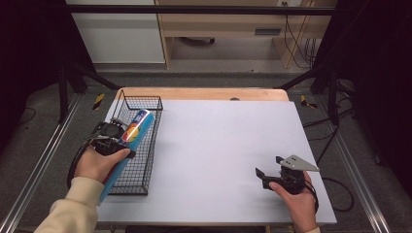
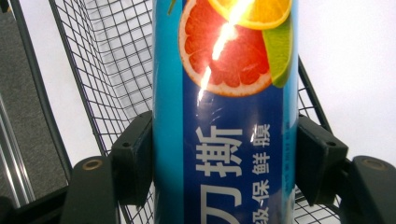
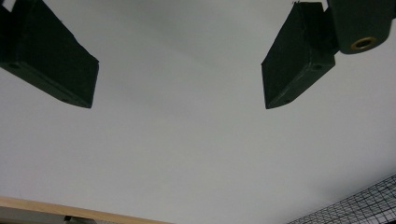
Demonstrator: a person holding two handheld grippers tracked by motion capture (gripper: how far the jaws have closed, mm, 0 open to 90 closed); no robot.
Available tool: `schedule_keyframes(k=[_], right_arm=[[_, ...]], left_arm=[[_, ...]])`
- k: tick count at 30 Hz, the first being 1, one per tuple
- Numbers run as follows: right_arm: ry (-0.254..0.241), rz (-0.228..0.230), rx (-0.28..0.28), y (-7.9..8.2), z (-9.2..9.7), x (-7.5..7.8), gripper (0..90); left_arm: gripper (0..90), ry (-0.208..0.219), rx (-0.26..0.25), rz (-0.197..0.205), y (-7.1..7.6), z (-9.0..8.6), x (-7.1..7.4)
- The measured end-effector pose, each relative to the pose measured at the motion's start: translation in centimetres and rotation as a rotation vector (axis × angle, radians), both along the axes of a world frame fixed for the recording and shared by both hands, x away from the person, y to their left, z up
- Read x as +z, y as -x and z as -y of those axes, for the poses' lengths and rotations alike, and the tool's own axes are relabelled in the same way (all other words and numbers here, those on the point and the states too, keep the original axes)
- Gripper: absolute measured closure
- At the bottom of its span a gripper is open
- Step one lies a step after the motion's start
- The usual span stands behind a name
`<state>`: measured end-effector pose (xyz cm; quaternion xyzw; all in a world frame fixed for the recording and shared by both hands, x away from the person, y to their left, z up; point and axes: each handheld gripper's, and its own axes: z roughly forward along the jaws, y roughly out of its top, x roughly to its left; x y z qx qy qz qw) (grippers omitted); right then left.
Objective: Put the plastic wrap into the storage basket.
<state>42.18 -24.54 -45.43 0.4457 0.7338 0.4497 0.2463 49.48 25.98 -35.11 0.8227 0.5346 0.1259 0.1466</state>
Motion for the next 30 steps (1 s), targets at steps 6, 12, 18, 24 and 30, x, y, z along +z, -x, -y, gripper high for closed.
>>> schedule_keyframes(k=[6, 12, 18, 24, 30], right_arm=[[-0.002, -0.001, -0.001, 0.0, 0.0, 0.0, 11.2], [-0.003, -0.001, 0.003, 0.0, 0.0, 0.0, 11.2], [-0.002, -0.002, 0.003, 0.0, 0.0, 0.0, 11.2], [0.001, -0.004, 0.006, 0.0, 0.0, 0.0, 11.2], [0.001, -0.009, 0.006, -0.1, -0.1, -0.1, 11.2]], left_arm=[[32.1, -0.007, 0.001, -0.009, -0.2, 0.1, -0.3], [32.1, -0.031, -0.009, -0.029, -0.5, 0.4, -0.6], [32.1, -0.041, -0.006, -0.023, -0.7, 0.5, -0.7], [32.1, -0.038, 0.01, -0.033, -0.9, 0.1, -0.8], [32.1, -0.037, 0.015, -0.041, -1.1, 0.1, -0.9]])
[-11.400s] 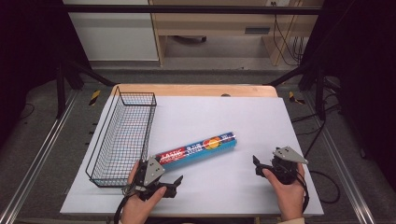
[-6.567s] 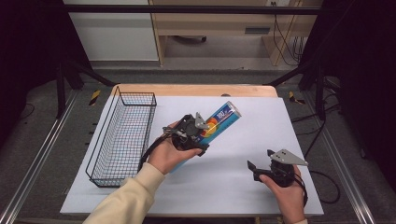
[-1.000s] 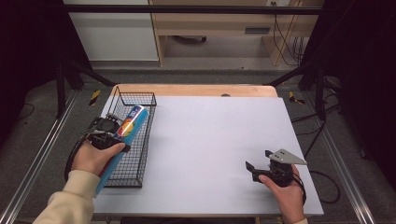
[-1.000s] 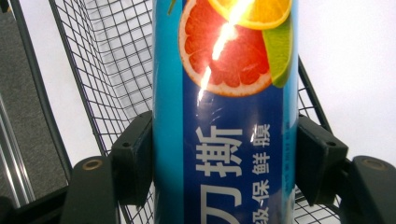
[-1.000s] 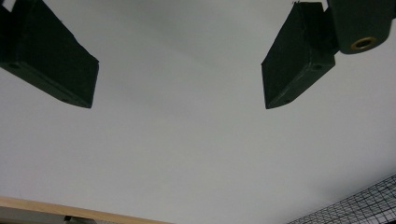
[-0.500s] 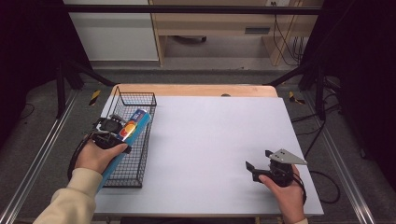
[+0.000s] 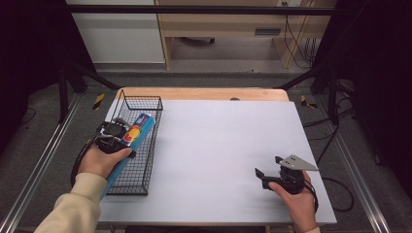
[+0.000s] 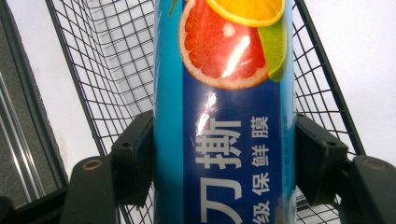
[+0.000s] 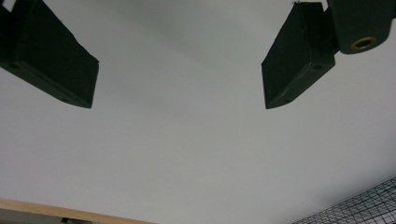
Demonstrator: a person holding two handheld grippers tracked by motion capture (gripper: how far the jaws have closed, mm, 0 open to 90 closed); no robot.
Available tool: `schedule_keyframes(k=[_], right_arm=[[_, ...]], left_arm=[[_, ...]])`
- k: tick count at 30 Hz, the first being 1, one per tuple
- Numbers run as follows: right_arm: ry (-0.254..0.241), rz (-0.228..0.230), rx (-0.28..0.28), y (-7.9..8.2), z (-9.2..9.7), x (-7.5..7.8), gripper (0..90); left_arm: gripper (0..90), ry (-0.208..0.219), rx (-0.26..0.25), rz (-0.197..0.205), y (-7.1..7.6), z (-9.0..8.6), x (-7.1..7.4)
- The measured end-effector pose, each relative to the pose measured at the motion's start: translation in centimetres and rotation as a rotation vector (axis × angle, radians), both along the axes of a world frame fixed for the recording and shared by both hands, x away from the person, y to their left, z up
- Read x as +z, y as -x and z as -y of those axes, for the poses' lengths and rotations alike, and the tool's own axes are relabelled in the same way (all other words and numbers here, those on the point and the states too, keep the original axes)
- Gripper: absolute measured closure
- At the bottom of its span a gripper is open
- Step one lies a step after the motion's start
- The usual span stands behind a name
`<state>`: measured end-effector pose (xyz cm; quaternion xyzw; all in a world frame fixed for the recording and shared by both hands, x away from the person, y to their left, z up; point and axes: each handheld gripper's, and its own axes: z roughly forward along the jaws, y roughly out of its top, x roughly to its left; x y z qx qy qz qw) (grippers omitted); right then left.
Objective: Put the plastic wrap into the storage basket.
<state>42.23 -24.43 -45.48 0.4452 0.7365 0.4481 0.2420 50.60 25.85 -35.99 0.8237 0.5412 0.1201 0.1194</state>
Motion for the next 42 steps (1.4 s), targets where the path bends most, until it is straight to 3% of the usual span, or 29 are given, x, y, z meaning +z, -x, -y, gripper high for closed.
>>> schedule_keyframes(k=[8, 15, 42], right_arm=[[0.008, -0.005, 0.007, 0.0, 0.0, -0.1, 11.3], [0.006, -0.017, 0.014, -0.1, -0.1, -0.2, 11.4], [0.01, -0.033, 0.021, -0.1, -0.2, -0.3, 11.4]], left_arm=[[31.9, 0.012, 0.029, -0.018, -0.5, -0.4, -0.5], [32.0, -0.004, 0.035, -0.081, -1.4, -0.2, -1.7], [31.8, -0.043, 0.028, -0.146, -2.4, 0.2, -2.5]])
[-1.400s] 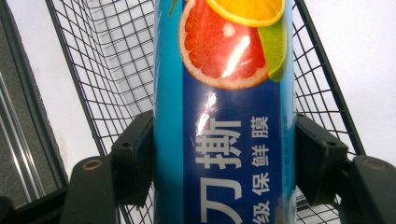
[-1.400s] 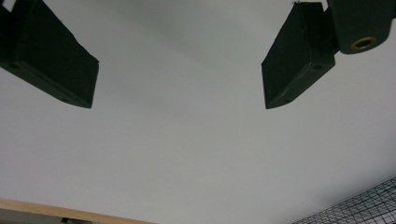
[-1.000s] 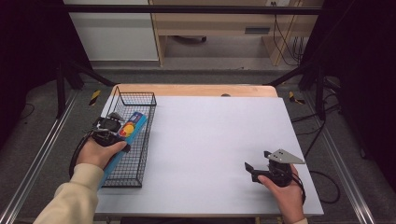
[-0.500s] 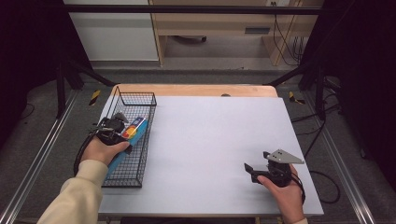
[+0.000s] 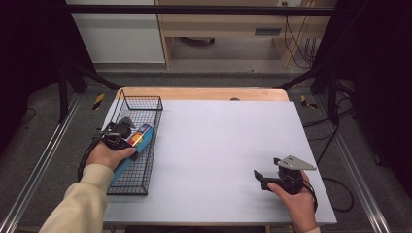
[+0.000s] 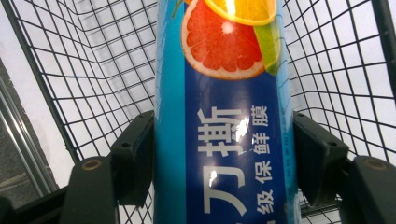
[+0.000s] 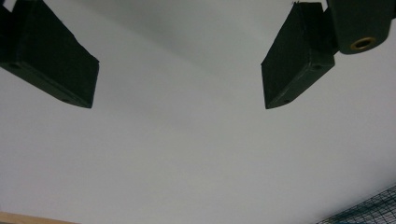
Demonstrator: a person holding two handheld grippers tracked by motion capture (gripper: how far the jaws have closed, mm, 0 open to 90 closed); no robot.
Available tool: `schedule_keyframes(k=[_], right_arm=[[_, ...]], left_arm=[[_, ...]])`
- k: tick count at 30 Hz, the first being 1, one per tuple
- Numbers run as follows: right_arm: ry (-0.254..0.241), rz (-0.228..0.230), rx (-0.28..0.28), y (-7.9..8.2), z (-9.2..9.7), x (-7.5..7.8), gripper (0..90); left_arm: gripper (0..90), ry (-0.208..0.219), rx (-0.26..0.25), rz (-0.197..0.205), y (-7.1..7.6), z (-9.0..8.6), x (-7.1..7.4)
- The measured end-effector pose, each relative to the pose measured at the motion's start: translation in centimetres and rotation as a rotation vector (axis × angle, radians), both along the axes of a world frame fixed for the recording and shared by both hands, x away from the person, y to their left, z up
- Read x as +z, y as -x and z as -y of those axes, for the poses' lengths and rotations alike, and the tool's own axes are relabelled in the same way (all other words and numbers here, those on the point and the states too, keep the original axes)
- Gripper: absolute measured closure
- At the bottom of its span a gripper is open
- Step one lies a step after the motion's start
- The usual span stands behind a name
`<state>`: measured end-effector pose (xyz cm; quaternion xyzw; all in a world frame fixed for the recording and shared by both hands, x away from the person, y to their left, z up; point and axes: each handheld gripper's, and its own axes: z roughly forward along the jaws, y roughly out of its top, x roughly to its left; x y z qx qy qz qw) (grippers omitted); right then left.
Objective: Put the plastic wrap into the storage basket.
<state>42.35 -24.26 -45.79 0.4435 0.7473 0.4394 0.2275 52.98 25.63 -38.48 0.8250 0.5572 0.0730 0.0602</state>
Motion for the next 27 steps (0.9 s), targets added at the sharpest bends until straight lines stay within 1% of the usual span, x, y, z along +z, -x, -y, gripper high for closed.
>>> schedule_keyframes(k=[7, 27], right_arm=[[0.002, -0.001, 0.001, -0.03, -0.01, -0.04, 10.9], [0.001, 0.002, 0.002, 0.01, 0.07, 0.02, 10.5]], left_arm=[[31.7, -0.007, -0.003, -0.007, -0.07, 0.07, -0.07], [31.2, -0.017, -0.016, -0.001, -0.01, 0.2, -0.07]])
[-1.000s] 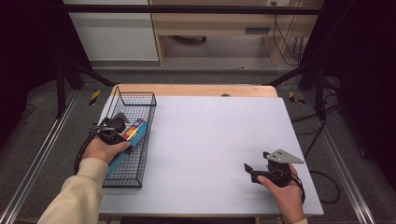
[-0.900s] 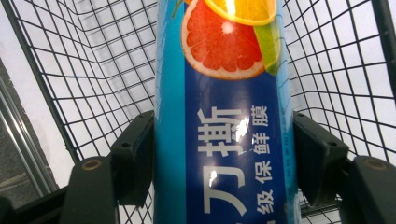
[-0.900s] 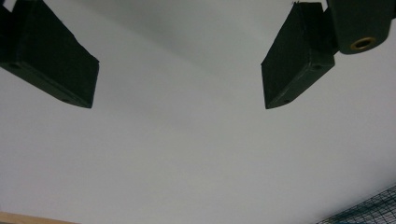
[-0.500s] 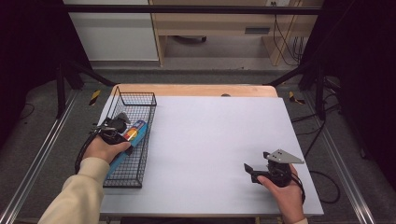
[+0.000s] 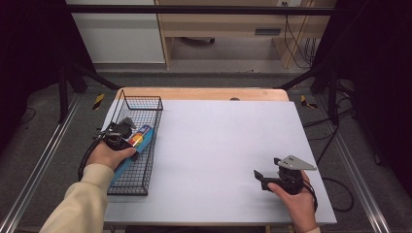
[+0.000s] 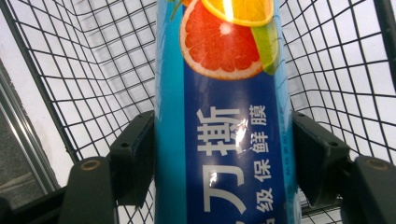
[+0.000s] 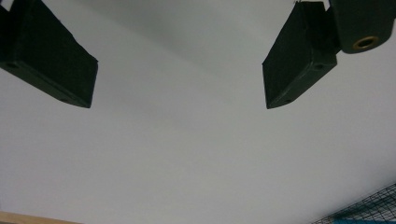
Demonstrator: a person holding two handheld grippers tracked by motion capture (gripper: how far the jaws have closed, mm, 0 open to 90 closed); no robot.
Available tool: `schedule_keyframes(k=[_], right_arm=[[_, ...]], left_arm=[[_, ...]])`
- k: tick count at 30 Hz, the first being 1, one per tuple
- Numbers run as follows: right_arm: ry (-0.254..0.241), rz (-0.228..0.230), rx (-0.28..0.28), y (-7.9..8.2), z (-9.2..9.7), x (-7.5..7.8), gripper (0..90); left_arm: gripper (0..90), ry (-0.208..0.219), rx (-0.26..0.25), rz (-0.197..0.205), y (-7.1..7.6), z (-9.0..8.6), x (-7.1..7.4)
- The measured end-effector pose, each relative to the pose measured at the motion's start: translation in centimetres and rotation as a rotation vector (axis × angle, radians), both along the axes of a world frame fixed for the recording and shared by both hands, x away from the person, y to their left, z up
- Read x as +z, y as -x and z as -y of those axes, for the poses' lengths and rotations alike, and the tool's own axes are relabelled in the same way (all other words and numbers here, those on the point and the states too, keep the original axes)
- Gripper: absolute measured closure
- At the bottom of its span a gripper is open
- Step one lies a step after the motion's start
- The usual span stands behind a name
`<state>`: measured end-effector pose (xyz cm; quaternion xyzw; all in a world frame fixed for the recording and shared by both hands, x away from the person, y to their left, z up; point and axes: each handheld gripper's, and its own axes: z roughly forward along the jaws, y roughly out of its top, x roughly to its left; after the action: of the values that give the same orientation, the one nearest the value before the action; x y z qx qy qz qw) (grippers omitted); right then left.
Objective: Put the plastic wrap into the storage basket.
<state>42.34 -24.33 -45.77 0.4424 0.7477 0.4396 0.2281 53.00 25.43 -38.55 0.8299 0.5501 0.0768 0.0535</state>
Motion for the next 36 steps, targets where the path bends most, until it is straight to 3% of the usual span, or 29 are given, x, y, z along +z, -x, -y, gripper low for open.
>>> schedule_keyframes(k=[9, 14, 17, 28, 32, 36], right_arm=[[0.0, 0.001, 0.004, 0.0, 0.0, 0.0, 10.0], [-0.002, 0.002, 0.005, 0.0, 0.0, 0.0, 9.7], [-0.004, 0.004, 0.006, 0.0, -0.1, 0.0, 9.5], [-0.006, 0.013, 0.002, 0.0, -0.1, 0.1, 8.5], [-0.012, 0.015, -0.005, 0.0, 0.0, 0.2, 7.9], [-0.01, 0.025, -0.01, 0.0, 0.1, 0.3, 7.6]], left_arm=[[30.7, -0.026, -0.026, 0.013, 0.1, 0.3, 0.0], [30.1, -0.032, -0.035, 0.035, 0.2, 0.4, 0.1], [28.5, -0.038, -0.044, 0.068, 0.4, 0.5, 0.3], [16.9, -0.009, -0.044, 0.304, 1.9, 0.5, 2.1], [15.0, 0.036, -0.061, 0.403, 2.9, 1.2, 3.2], [13.8, 0.077, -0.098, 0.477, 3.8, 2.4, 4.1]])
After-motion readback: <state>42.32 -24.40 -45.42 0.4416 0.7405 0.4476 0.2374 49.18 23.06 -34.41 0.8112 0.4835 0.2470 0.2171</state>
